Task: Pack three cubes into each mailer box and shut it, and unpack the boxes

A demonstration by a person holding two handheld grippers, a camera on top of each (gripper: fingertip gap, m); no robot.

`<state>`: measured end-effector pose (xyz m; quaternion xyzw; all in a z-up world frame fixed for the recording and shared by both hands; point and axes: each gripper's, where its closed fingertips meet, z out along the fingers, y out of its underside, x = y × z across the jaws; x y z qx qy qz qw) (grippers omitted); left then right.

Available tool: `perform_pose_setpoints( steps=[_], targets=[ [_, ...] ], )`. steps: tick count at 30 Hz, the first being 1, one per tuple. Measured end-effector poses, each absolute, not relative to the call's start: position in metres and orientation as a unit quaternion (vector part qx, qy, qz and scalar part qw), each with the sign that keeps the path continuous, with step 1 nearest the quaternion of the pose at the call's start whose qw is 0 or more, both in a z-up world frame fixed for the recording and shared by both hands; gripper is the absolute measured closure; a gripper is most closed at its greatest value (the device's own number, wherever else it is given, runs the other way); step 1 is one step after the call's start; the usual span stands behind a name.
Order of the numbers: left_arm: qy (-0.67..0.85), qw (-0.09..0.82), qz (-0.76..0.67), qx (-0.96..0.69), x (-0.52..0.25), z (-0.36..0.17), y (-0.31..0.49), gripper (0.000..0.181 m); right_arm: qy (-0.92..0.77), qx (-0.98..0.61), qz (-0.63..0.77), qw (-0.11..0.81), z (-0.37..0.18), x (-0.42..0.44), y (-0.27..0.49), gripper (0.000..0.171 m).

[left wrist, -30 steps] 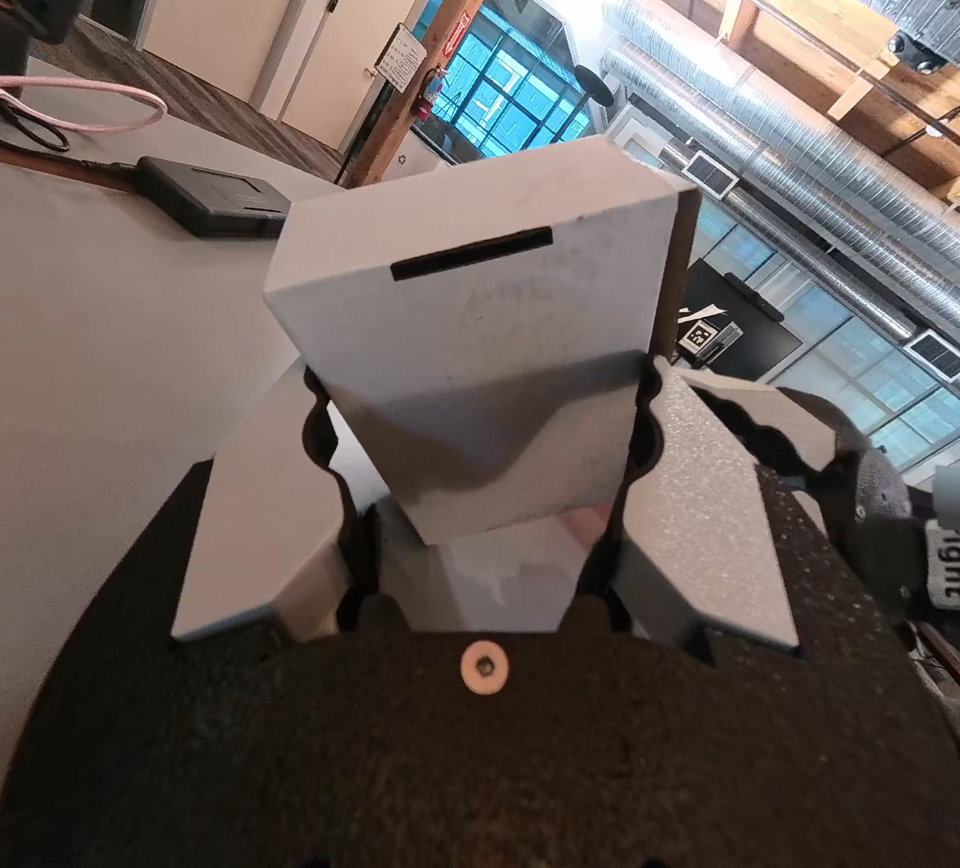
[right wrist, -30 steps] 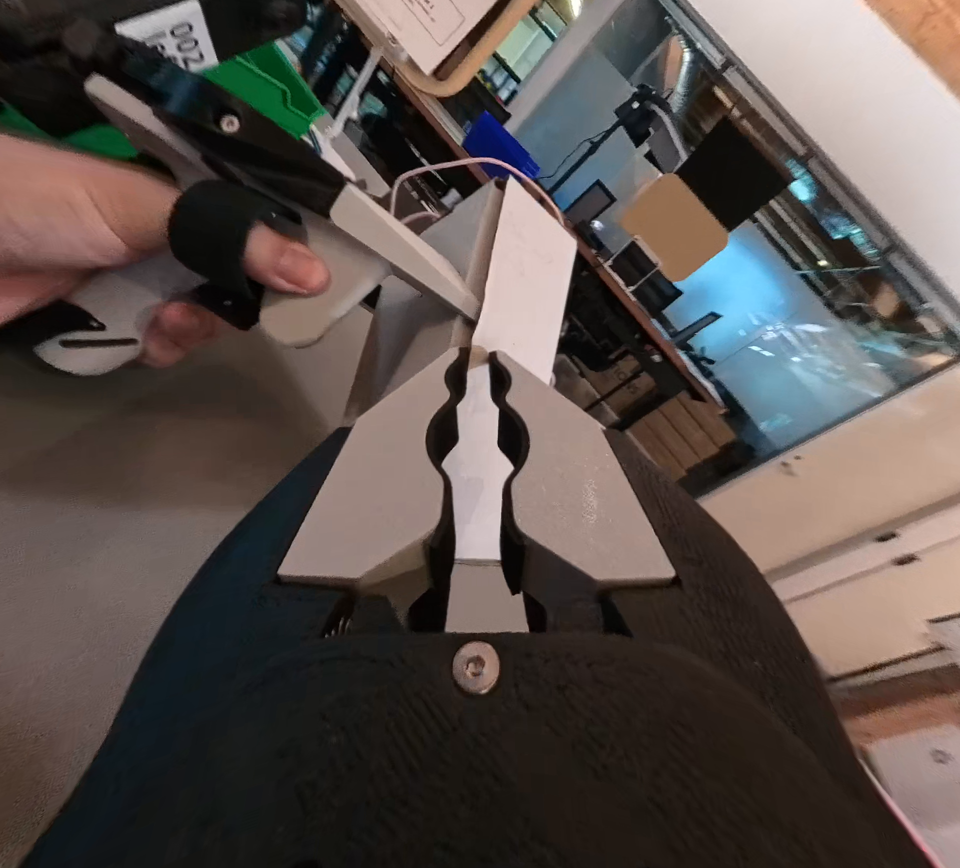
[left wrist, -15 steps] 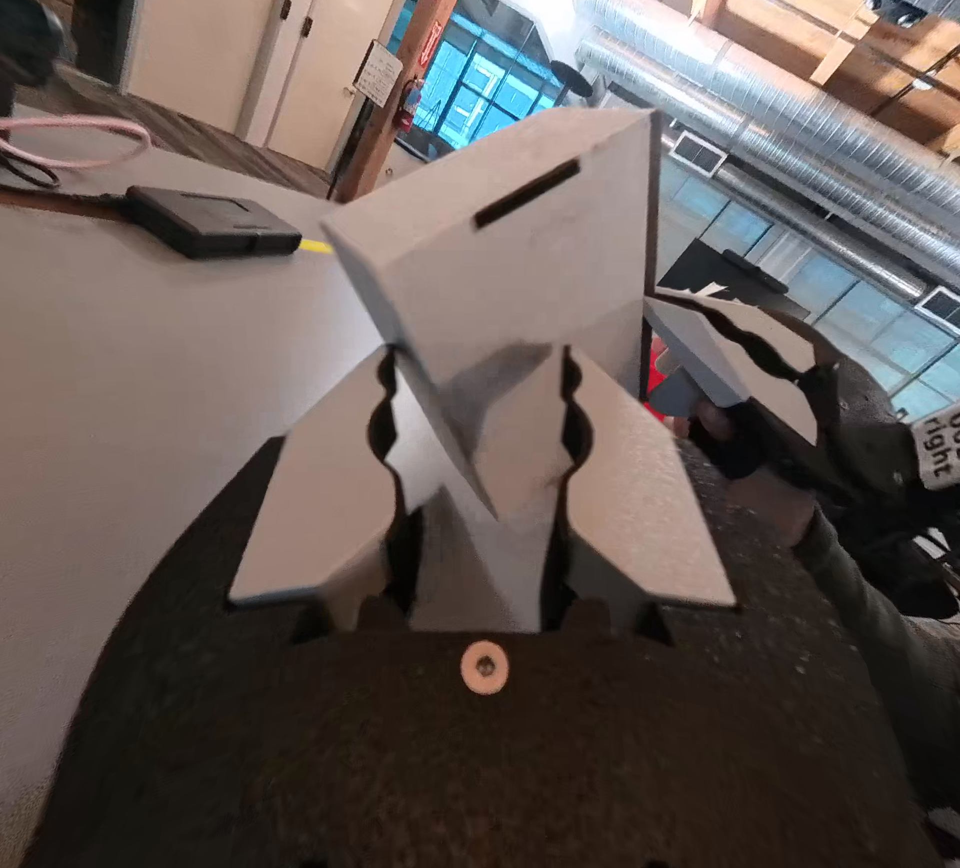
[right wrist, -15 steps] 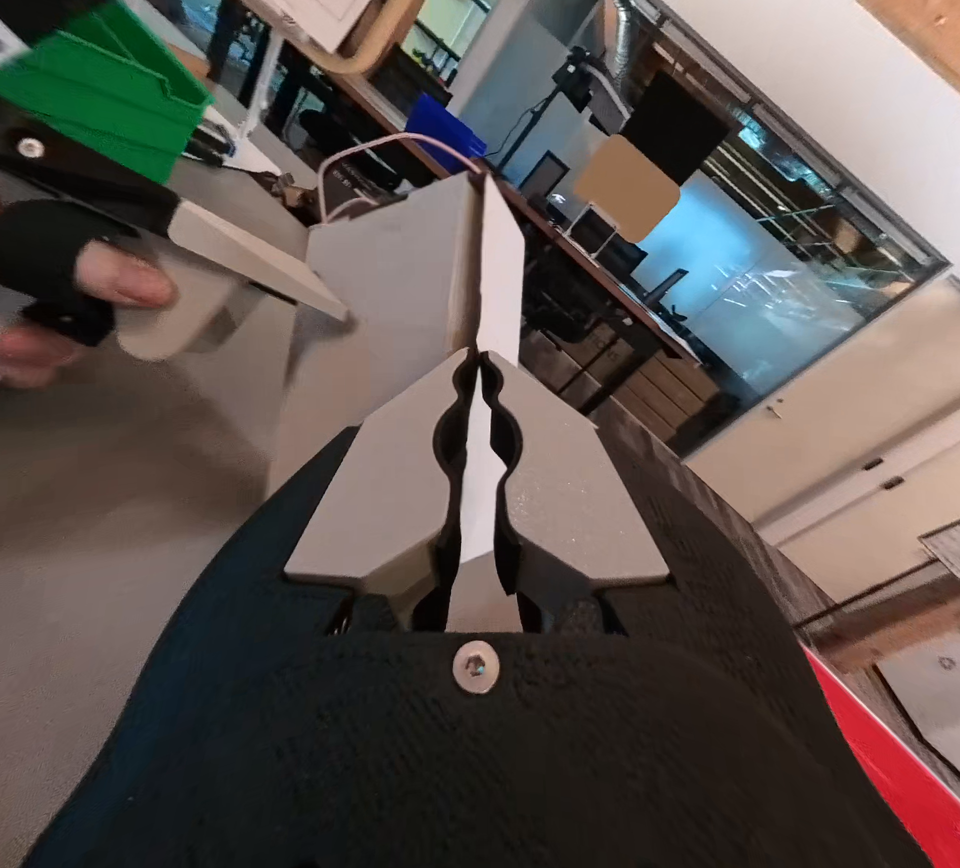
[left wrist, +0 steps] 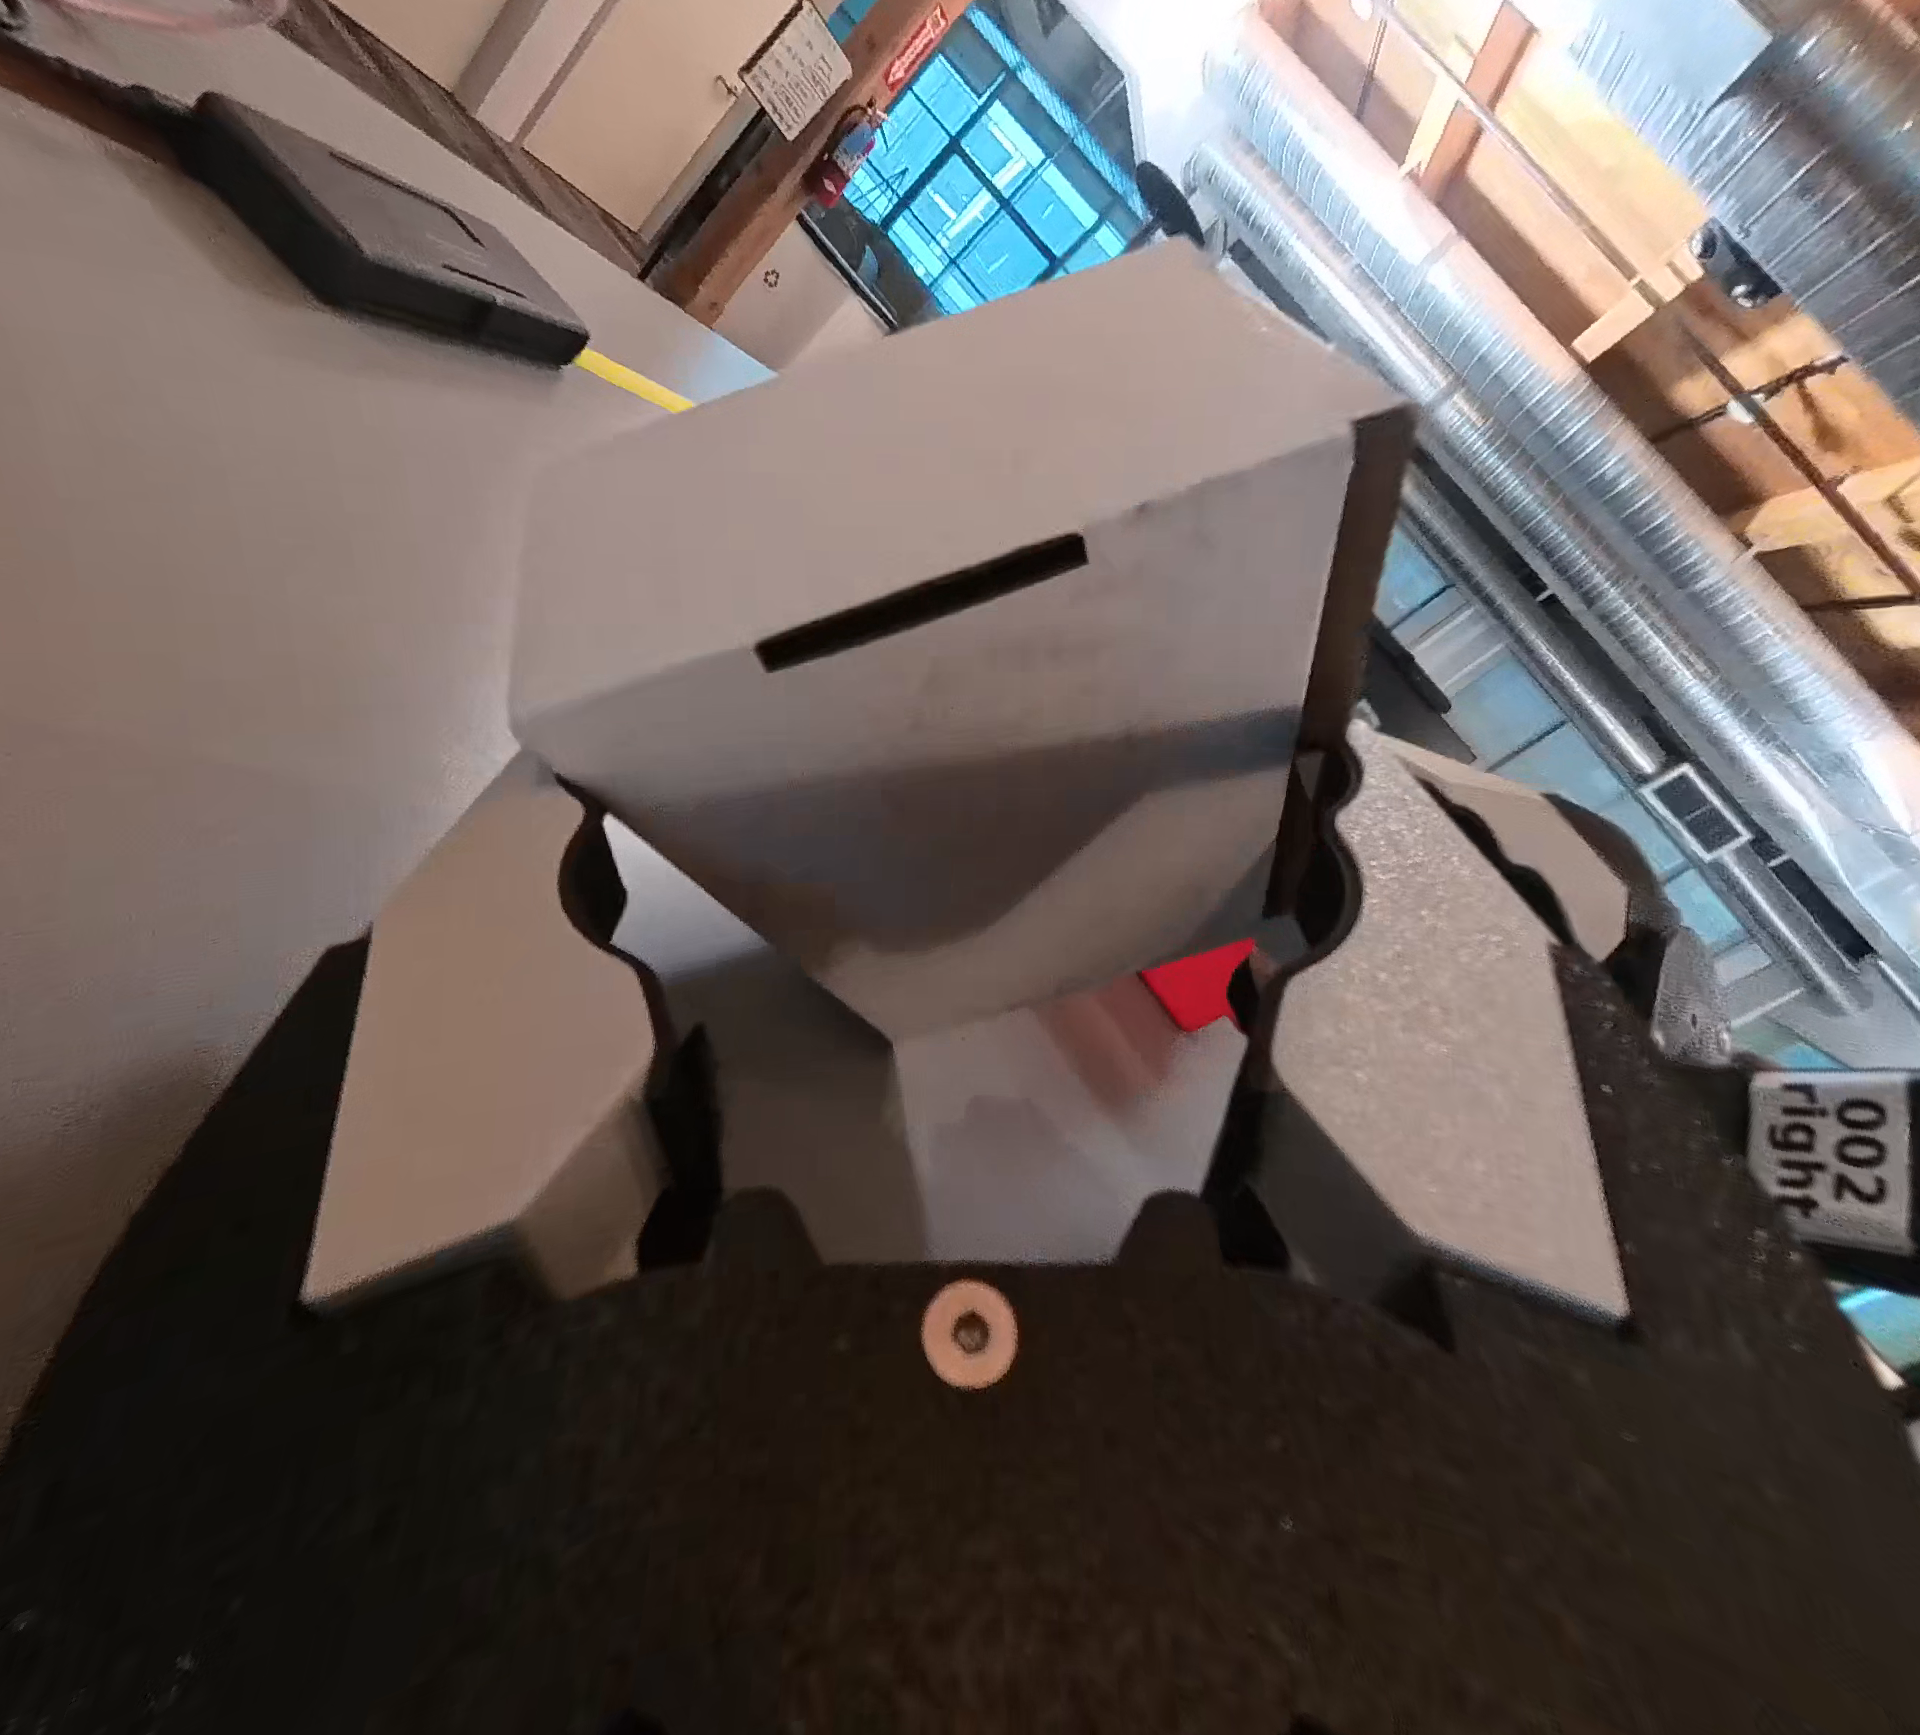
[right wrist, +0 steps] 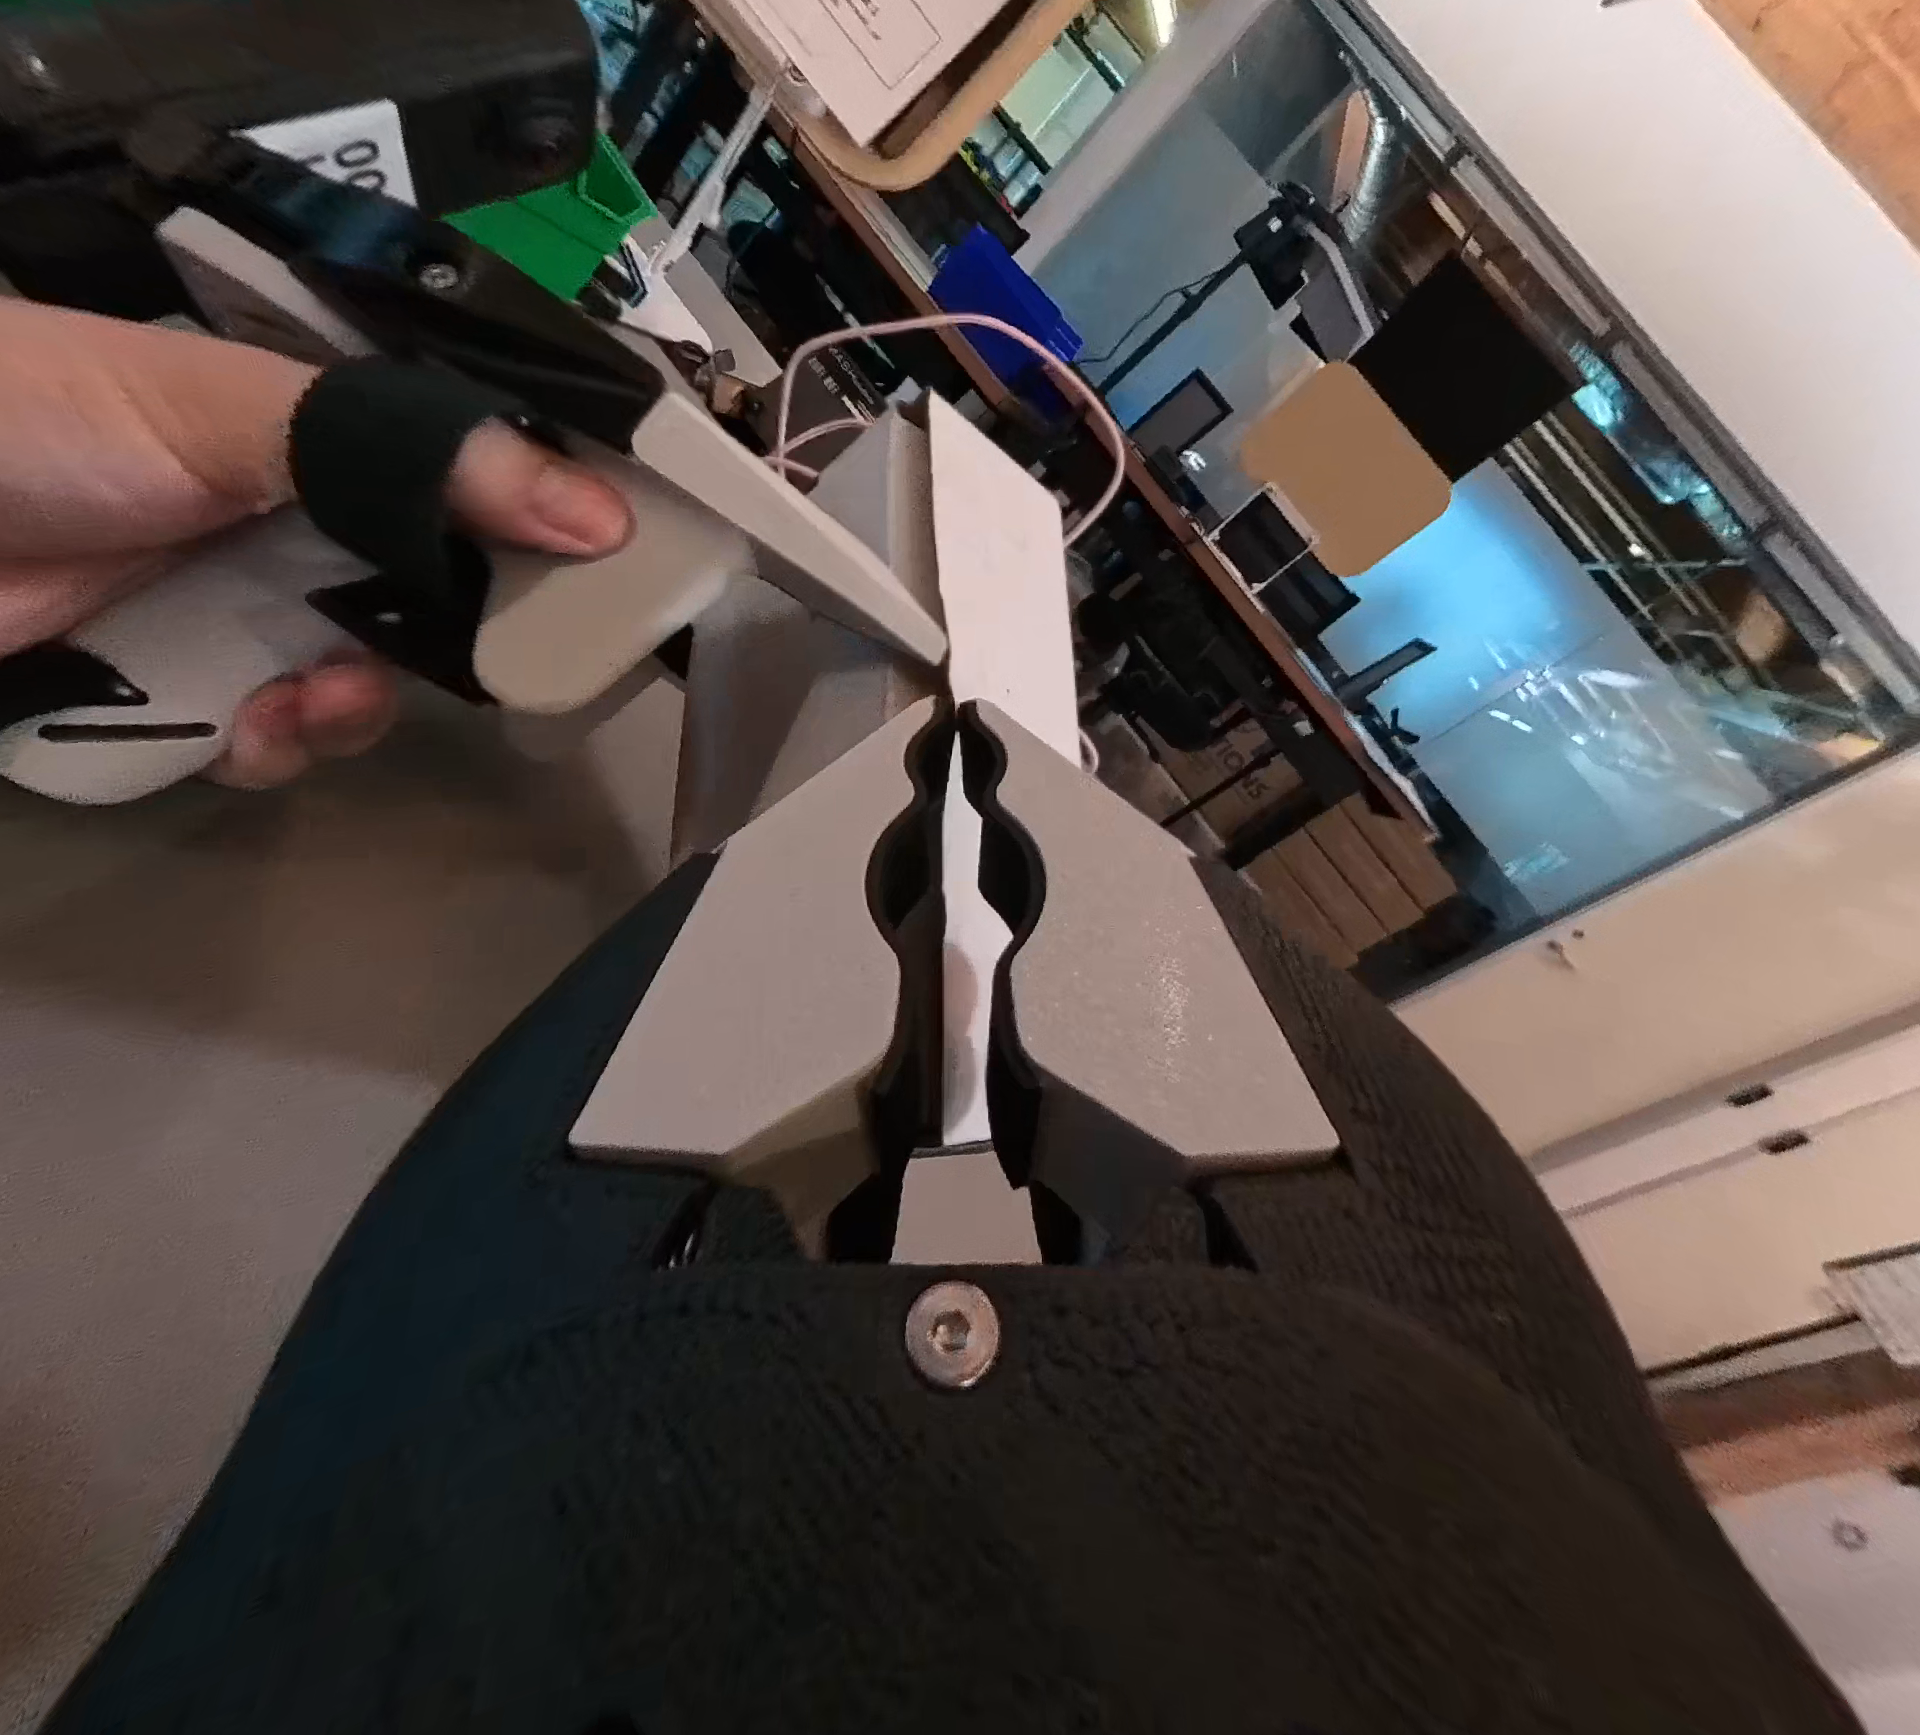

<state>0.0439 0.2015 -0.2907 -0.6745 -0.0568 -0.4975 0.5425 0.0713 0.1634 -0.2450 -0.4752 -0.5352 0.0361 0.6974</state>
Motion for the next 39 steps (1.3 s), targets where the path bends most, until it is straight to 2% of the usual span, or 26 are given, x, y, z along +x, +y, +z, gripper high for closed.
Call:
perform_pose_setpoints(
  steps=[5, 19, 20, 21, 22, 24, 25, 26, 29, 31, 33, 39],
  targets=[
    [-0.052, 0.528, -0.495, -0.688, 0.044, -0.295, 0.202, 0.055, -0.532, -0.478, 0.048, 0.697, -0.245, 0.072, 0.164, 0.171],
    [-0.053, 0.504, -0.519, -0.689, 0.049, -0.3, 0.203, 0.061, -0.516, -0.464, -0.053, 0.718, -0.242, 0.079, 0.173, 0.171],
    [-0.05, 0.505, -0.518, -0.689, 0.049, -0.3, 0.202, 0.064, -0.509, -0.47, -0.057, 0.719, -0.241, 0.082, 0.177, 0.171],
    [-0.043, 0.507, -0.51, -0.693, 0.046, -0.302, 0.2, 0.105, -0.483, -0.483, -0.081, 0.725, -0.236, 0.094, 0.188, 0.171],
    [-0.04, 0.523, -0.508, -0.684, 0.044, -0.297, 0.198, 0.12, -0.477, -0.481, -0.076, 0.731, -0.23, 0.101, 0.193, 0.171],
    [-0.015, 0.546, -0.482, -0.685, 0.046, -0.293, 0.197, 0.128, -0.45, -0.516, -0.012, 0.729, -0.227, 0.111, 0.199, 0.171],
    [-0.009, 0.554, -0.476, -0.683, 0.047, -0.291, 0.196, 0.128, -0.449, -0.518, -0.015, 0.728, -0.227, 0.113, 0.201, 0.171],
    [-0.002, 0.559, -0.478, -0.678, 0.049, -0.289, 0.195, 0.12, -0.456, -0.513, -0.022, 0.727, -0.227, 0.112, 0.2, 0.171],
    [-0.007, 0.558, -0.485, -0.673, 0.051, -0.288, 0.196, 0.074, -0.486, -0.506, -0.003, 0.712, -0.237, 0.096, 0.19, 0.171],
    [-0.023, 0.555, -0.497, -0.666, 0.05, -0.285, 0.198, 0.053, -0.503, -0.496, 0.007, 0.708, -0.241, 0.087, 0.181, 0.171],
    [-0.032, 0.548, -0.499, -0.67, 0.049, -0.286, 0.2, 0.048, -0.51, -0.493, 0.023, 0.705, -0.242, 0.081, 0.175, 0.171],
    [-0.064, 0.548, -0.498, -0.669, 0.041, -0.29, 0.202, 0.056, -0.534, -0.47, 0.038, 0.701, -0.244, 0.069, 0.158, 0.171]
  ],
)
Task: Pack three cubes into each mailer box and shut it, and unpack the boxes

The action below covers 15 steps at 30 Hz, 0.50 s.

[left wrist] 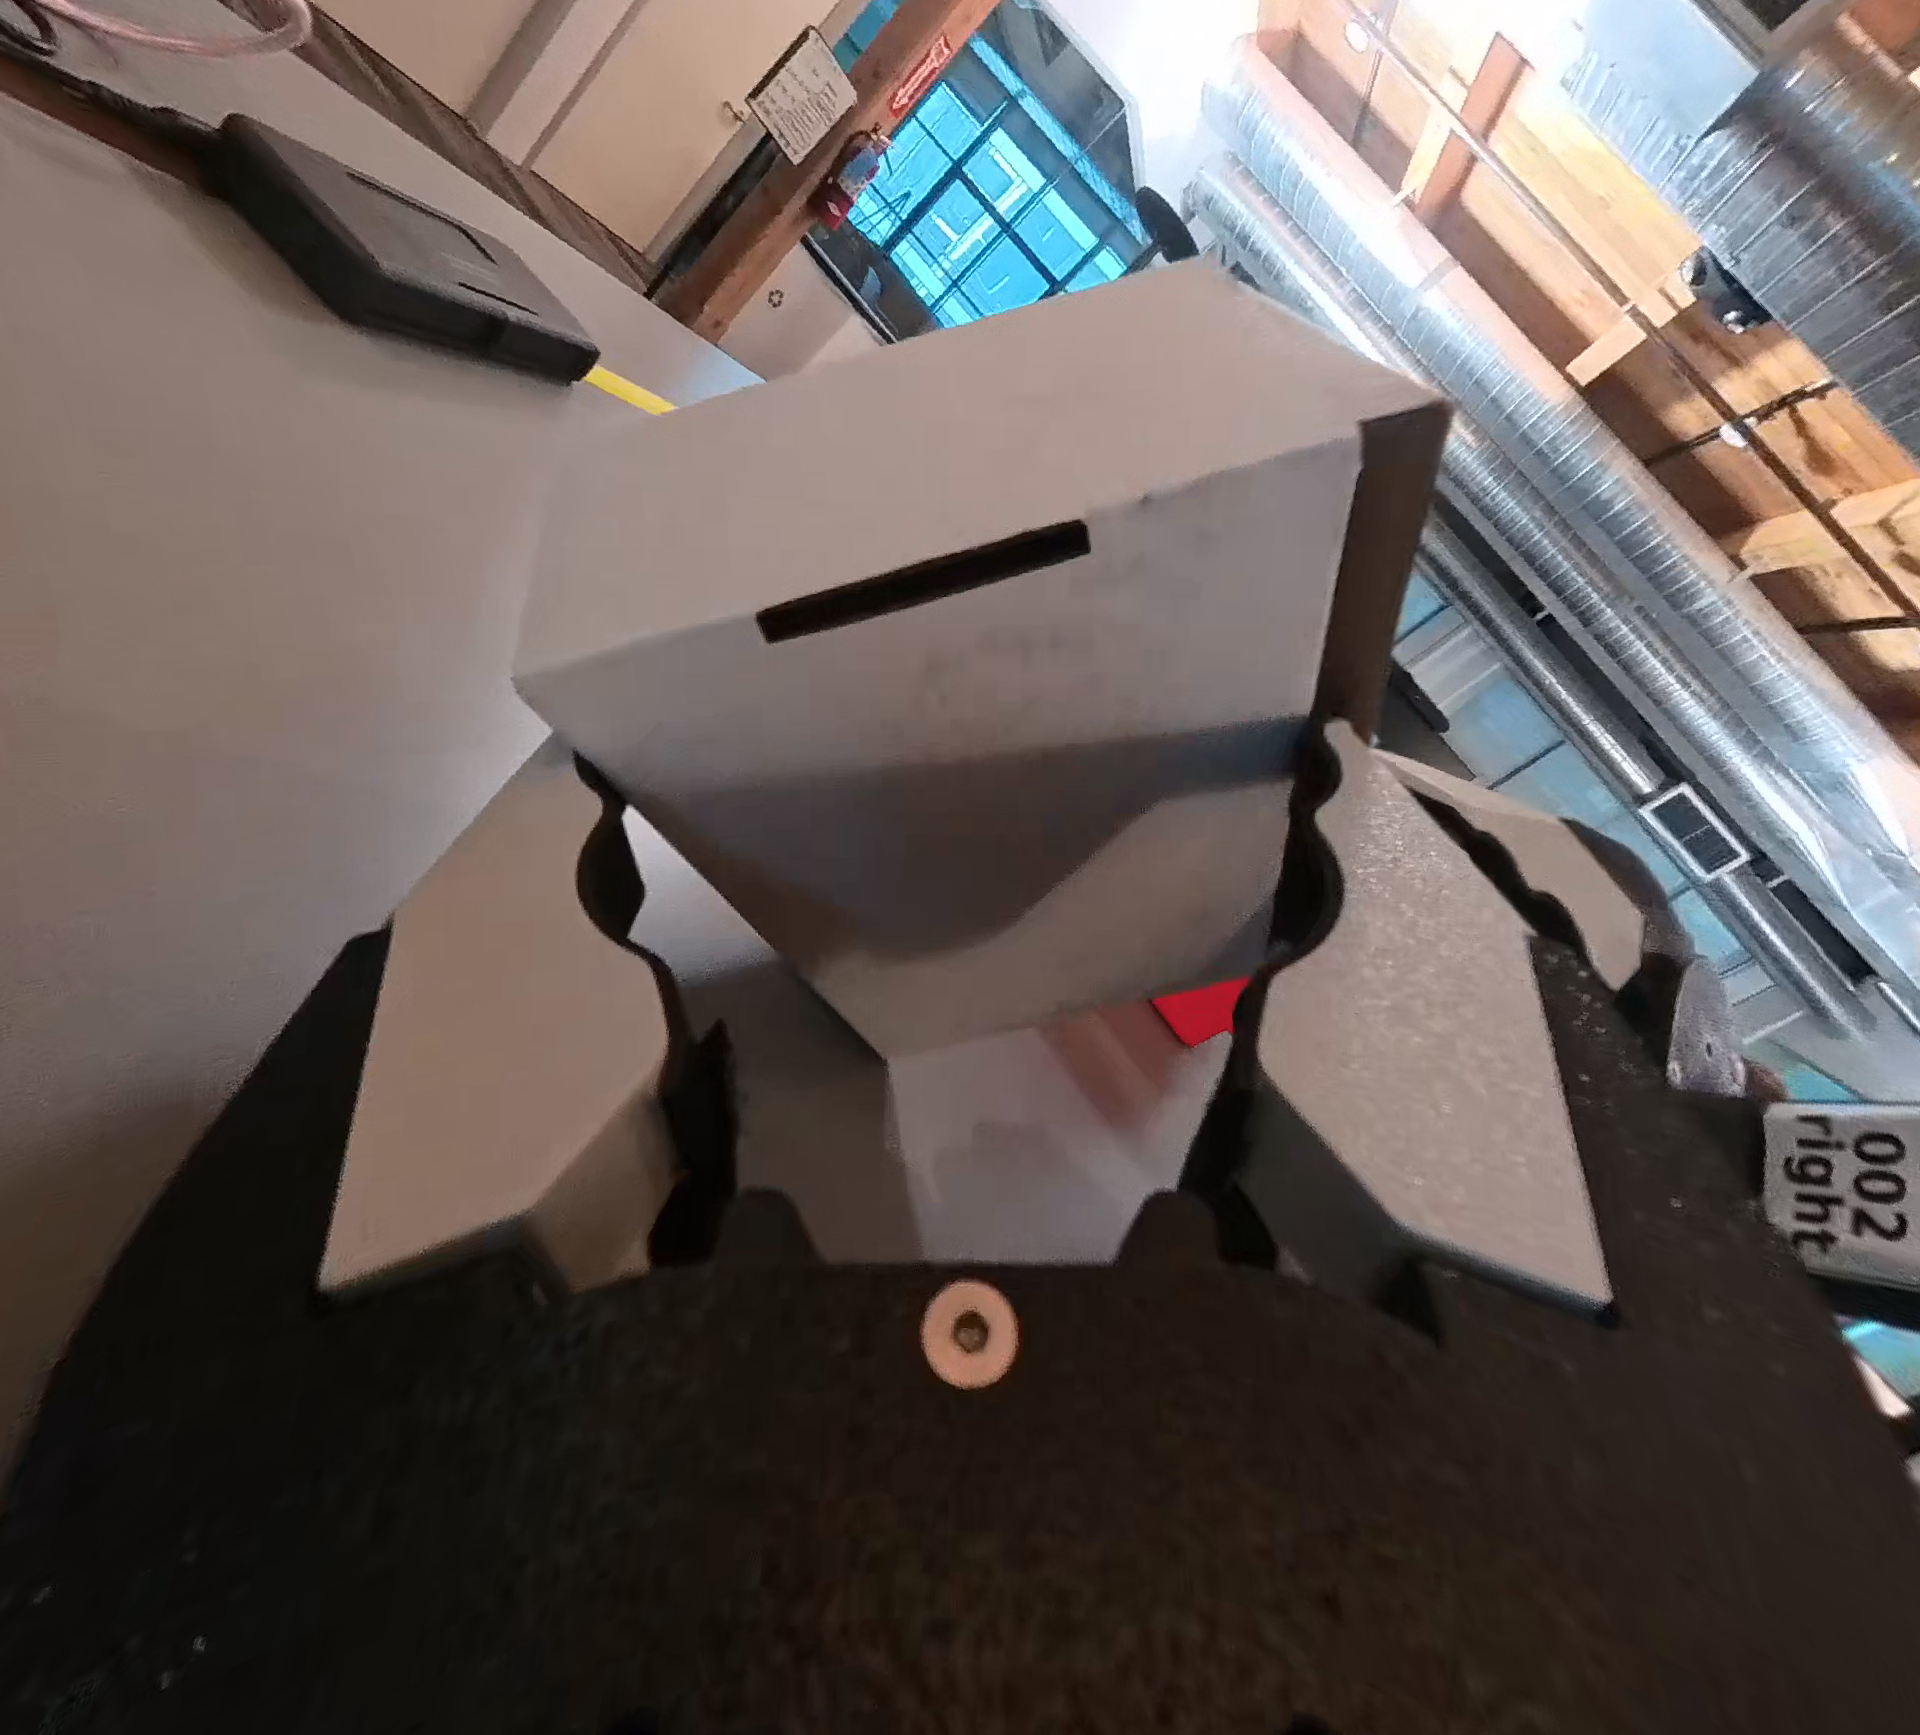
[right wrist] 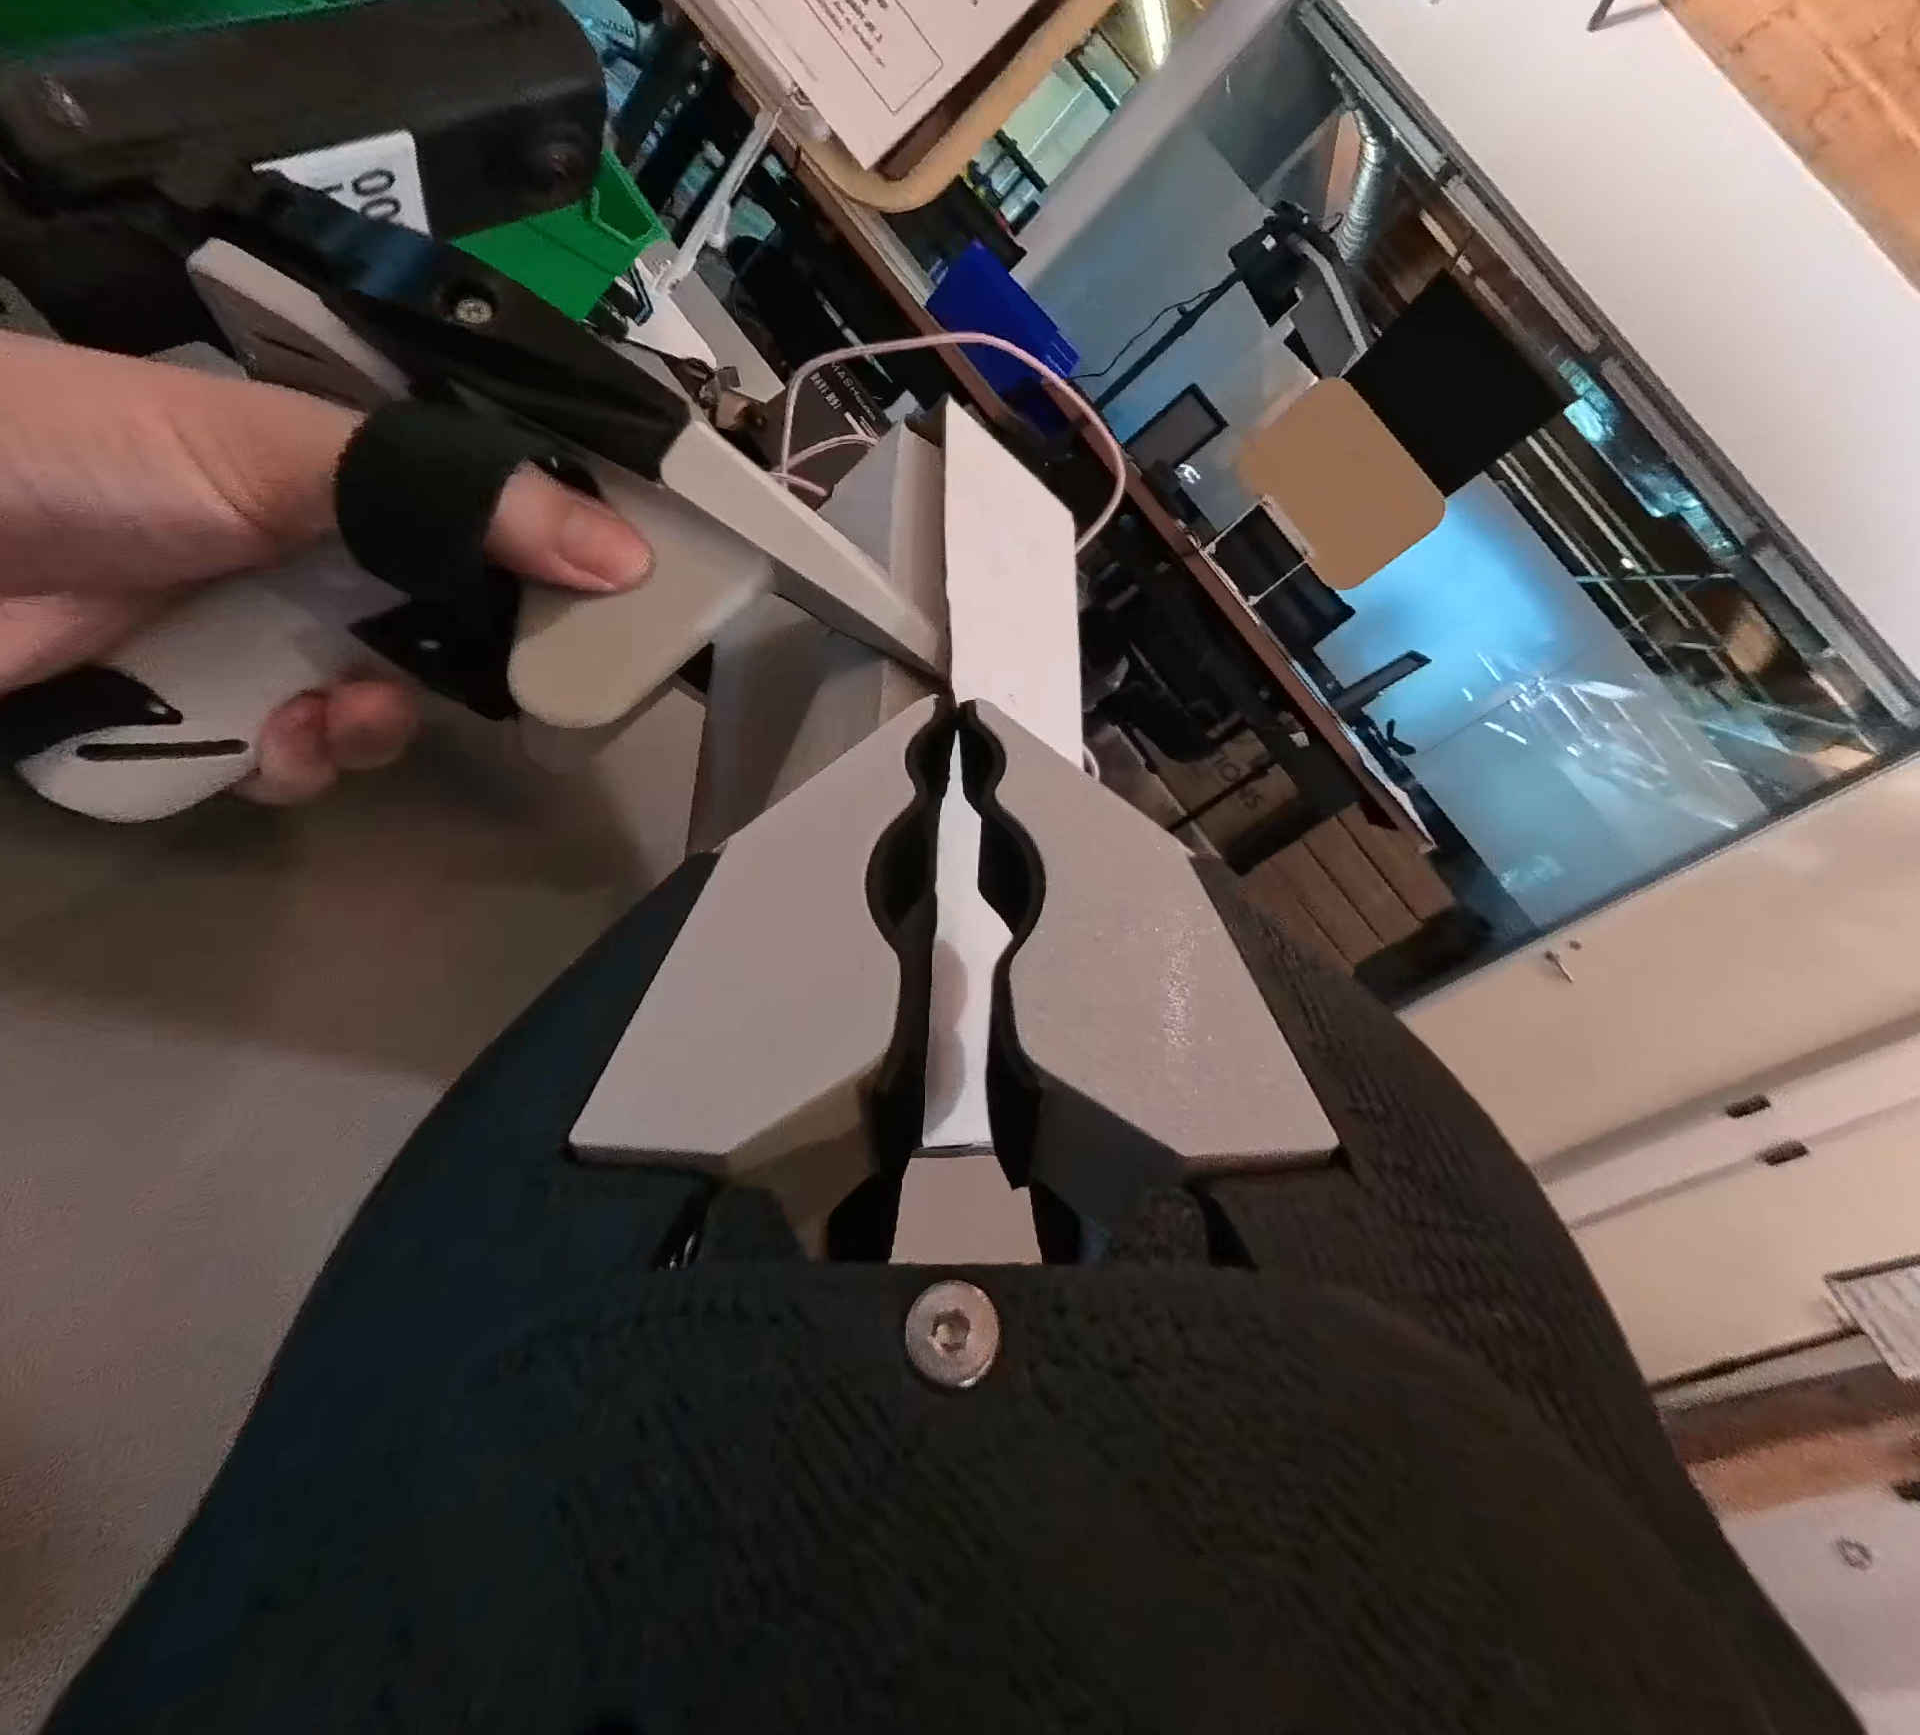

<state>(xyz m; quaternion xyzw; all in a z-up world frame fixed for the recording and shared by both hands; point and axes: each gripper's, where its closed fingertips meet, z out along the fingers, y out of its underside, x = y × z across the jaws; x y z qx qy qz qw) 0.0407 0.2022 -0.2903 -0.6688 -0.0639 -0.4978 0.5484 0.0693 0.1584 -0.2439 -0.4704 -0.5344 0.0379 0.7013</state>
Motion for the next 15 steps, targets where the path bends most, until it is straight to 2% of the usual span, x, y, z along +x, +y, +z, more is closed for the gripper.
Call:
perform_pose_setpoints(
  steps=[15],
  targets=[
    [-0.044, 0.511, -0.508, -0.692, 0.043, -0.294, 0.202, 0.059, -0.511, -0.449, -0.043, 0.731, -0.229, 0.077, 0.165, 0.171]
  ],
)
